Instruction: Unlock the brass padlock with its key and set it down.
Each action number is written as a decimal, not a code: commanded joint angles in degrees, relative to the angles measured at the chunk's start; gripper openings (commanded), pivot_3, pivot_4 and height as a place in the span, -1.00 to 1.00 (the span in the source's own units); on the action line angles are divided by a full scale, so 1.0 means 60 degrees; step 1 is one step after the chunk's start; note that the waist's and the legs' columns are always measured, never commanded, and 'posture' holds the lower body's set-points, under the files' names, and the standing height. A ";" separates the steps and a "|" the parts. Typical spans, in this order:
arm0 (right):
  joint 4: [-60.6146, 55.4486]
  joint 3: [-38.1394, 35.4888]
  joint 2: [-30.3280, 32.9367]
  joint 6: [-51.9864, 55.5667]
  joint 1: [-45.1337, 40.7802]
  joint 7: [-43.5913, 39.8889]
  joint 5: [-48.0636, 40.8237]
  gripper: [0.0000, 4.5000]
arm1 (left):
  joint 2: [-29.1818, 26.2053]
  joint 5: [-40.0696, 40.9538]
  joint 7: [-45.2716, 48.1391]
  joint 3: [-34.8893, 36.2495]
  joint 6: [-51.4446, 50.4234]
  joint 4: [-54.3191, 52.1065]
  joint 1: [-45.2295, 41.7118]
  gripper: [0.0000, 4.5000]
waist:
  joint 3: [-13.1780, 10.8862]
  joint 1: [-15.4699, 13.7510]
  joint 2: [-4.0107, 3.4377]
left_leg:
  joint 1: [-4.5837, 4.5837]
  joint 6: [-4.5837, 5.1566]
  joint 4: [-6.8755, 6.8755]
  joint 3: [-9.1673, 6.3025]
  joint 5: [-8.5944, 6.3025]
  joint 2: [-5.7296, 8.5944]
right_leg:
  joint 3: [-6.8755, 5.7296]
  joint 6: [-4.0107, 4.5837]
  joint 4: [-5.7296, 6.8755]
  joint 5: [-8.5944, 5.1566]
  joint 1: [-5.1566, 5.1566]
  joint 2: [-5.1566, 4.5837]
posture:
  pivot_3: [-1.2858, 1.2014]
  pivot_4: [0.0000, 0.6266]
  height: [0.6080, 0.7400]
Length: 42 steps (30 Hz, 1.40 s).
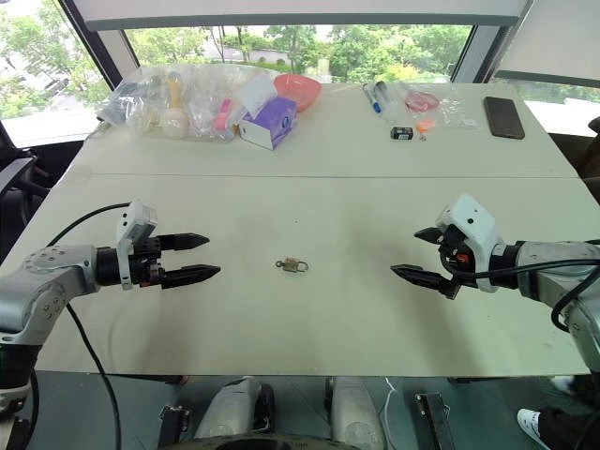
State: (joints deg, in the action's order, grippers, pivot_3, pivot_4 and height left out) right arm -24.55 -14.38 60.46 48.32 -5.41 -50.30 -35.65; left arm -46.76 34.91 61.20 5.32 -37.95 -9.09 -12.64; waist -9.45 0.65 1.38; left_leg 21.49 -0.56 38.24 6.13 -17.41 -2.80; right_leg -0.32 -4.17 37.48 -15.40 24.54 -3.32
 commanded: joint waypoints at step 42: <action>0.2690 0.6842 -0.4503 0.1471 -0.6170 0.0561 0.2643 0.96 | -0.1075 -0.0821 0.1616 -0.0311 0.0427 0.0250 -0.1065 1.00 | 0.0000 0.0018 0.0000 | 0.0297 0.0063 0.0184 -0.0030 -0.0035 0.0015 | -0.0038 -0.0059 0.0041 0.0042 0.0198 -0.0032 | 0.03 -0.52 0.92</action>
State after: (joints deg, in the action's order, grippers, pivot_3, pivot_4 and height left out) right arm -6.43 26.62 33.87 58.27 -42.32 -46.61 -20.45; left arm -53.24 28.92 71.41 1.30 -35.17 -5.62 -18.67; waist -9.45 0.76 1.38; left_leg 23.26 -0.18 39.35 5.95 -17.62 -2.71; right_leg -0.54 -4.52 37.74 -15.15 25.73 -3.50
